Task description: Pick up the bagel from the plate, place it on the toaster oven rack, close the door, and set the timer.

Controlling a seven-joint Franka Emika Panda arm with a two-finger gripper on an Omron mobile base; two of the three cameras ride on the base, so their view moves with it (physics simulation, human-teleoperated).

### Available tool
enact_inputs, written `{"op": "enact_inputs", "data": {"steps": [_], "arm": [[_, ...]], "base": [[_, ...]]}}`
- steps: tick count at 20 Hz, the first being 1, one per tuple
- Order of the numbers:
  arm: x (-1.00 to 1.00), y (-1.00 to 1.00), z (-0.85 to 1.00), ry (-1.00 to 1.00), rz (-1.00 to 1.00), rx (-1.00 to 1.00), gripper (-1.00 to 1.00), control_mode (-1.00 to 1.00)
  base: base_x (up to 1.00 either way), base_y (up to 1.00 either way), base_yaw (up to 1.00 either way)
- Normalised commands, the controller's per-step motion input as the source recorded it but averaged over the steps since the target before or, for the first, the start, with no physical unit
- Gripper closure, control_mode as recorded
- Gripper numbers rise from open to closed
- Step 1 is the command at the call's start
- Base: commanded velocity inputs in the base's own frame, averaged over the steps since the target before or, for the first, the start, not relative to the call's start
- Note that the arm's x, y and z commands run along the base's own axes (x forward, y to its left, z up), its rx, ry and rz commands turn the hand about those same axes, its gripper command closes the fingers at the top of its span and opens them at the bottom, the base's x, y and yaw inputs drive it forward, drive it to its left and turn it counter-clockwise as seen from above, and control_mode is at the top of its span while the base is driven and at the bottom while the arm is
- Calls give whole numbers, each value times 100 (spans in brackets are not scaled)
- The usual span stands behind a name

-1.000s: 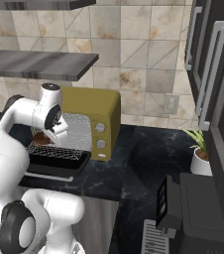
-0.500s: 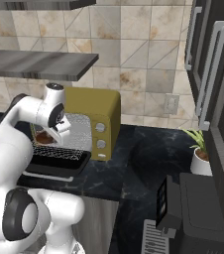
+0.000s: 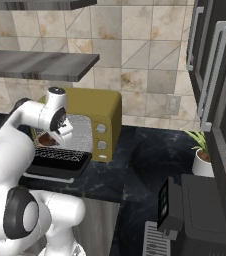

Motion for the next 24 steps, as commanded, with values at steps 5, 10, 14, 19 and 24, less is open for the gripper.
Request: {"op": "enact_inputs", "data": {"steps": [5, 10, 14, 19, 24], "arm": [[20, 0, -17, -3, 0, 0, 100, -100], [23, 0, -16, -3, 0, 0, 100, -100], [26, 0, -14, -3, 0, 0, 100, -100], [22, 0, -11, -3, 0, 0, 100, -100], [21, 0, -12, -3, 0, 0, 100, -100]], "base": [[0, 0, 0], [0, 0, 0], [0, 0, 0], [0, 0, 0], [0, 0, 0]]}}
